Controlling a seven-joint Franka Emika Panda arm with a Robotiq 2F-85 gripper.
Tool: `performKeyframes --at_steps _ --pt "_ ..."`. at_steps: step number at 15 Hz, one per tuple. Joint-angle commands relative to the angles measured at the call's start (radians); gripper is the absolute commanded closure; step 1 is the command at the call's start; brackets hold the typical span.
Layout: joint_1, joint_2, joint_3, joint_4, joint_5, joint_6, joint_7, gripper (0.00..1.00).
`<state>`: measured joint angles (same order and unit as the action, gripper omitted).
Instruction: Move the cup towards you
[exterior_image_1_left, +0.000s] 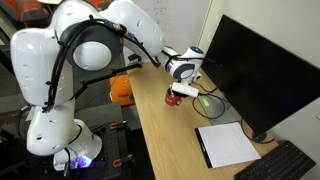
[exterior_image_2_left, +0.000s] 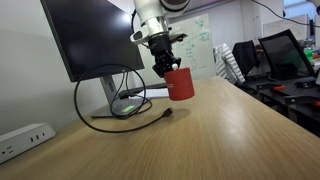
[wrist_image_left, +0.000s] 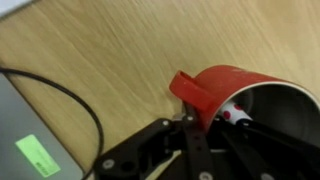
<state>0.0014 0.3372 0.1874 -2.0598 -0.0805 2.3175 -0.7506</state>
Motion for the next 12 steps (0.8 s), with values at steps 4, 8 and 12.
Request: performKeyframes --at_steps 4,8,12 --pt "0.059 -0.103 0.05 -0.188 -0.098 0.057 -0.177 0.98" --pt "0.114 -0.136 0.053 -0.279 -0.246 0.122 -0.185 0.98" --pt "0.145 -0.16 0.035 -0.358 -0.447 0.283 -0.146 0.98"
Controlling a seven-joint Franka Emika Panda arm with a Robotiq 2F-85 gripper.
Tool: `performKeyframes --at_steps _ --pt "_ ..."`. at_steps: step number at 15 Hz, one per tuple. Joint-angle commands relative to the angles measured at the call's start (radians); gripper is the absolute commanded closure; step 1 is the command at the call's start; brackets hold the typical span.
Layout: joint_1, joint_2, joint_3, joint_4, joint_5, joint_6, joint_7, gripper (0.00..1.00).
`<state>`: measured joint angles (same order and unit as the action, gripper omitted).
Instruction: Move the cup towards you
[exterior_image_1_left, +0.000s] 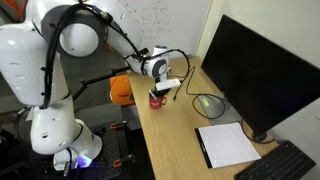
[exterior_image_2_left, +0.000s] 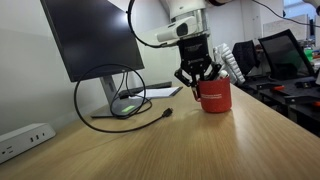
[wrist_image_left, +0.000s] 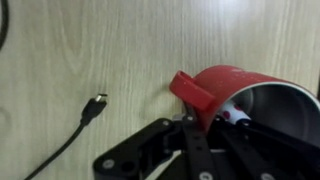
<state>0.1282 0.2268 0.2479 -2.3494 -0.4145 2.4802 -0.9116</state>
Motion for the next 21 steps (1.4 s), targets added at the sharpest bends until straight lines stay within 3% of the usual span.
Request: performKeyframes --at_steps 1,3,5,9,10,11,17,20,21 --pt "0.015 -0.055 -0.029 -0.088 -0.151 0.185 0.014 0.98" --pt "0.001 -0.073 -0.033 -0.124 -0.168 0.282 0.008 0.98" --pt "-0.018 -0.076 -0.025 -0.148 -0.107 0.329 -0.032 0.98" --pt "-0.046 -0.085 -0.007 -0.167 0.043 0.32 -0.12 0.98" --pt "-0.062 -0.087 0.008 -0.166 0.095 0.31 -0.147 0.68" --pt "-0.071 -0.089 0.02 -0.165 0.159 0.301 -0.185 0.67" --pt "-0.074 -0.187 0.035 -0.143 0.497 0.137 -0.246 0.23" --pt "-0.045 -0.303 -0.025 -0.119 0.541 -0.072 -0.161 0.01" --pt "-0.041 -0.341 -0.047 -0.104 0.557 -0.162 -0.139 0.0"
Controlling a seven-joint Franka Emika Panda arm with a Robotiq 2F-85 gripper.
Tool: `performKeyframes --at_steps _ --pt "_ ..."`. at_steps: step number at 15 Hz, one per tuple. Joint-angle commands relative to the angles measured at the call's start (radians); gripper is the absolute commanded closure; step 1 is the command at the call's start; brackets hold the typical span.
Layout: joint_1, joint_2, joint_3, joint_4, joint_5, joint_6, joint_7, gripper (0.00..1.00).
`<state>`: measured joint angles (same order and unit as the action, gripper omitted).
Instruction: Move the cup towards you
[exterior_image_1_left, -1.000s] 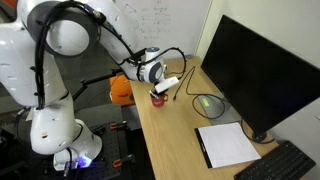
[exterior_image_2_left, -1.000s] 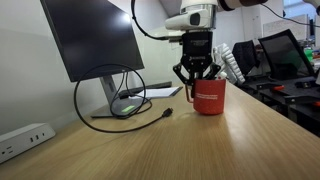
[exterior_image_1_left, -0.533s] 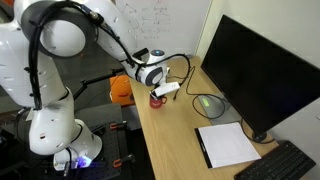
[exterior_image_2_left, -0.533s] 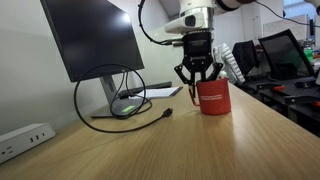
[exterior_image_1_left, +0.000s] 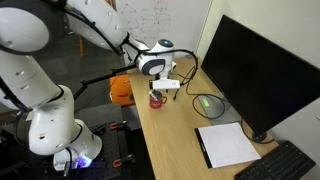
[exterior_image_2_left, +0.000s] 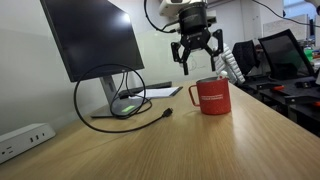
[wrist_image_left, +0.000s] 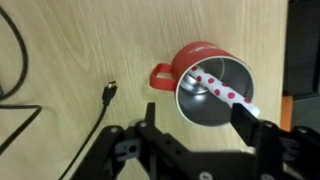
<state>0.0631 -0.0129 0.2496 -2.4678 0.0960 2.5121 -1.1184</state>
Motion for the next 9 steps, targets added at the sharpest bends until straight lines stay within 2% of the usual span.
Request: performKeyframes --at_steps 1,5,9 --pt "0.027 -0.138 -0.069 0.029 0.025 -0.265 0.125 0.0" --pt "0.038 -0.218 -0.136 0.09 0.04 -0.467 0.29 0.0" --pt "0.052 -0.234 -0.168 0.113 0.09 -0.519 0.465 0.0"
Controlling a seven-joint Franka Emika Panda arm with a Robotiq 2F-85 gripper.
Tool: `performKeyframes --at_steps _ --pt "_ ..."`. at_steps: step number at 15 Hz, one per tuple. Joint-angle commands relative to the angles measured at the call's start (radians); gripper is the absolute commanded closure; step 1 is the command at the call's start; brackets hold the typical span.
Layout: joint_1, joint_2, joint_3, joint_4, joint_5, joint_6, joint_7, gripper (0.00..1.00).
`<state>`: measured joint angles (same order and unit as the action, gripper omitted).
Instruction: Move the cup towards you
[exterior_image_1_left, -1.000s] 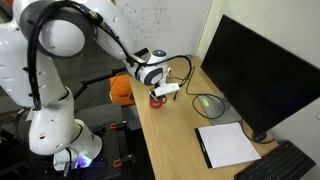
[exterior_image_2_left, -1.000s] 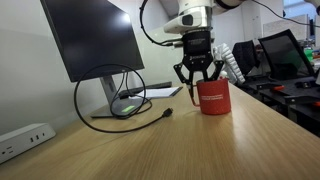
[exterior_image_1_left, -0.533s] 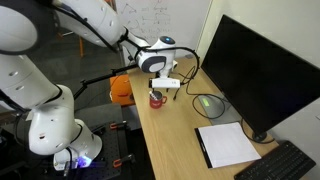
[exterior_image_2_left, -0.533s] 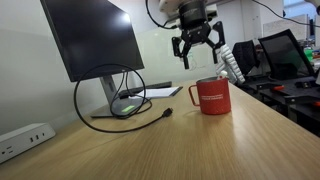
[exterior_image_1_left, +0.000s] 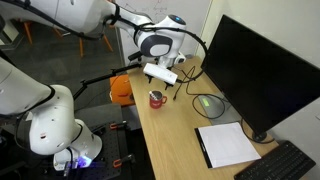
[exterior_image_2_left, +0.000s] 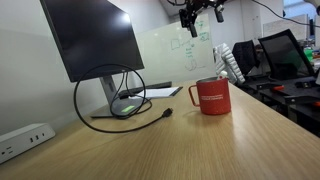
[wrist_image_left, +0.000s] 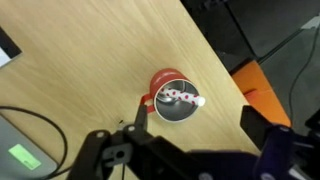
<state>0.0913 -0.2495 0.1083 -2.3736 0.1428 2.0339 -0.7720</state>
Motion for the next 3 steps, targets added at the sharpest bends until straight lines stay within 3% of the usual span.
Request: performKeyframes --at_steps 1,3 --pt "0.027 0.004 -0.032 0.019 0.061 -0.041 0.157 0.0" --pt "0.036 0.0 -0.039 0.013 0.086 -0.029 0.184 0.0"
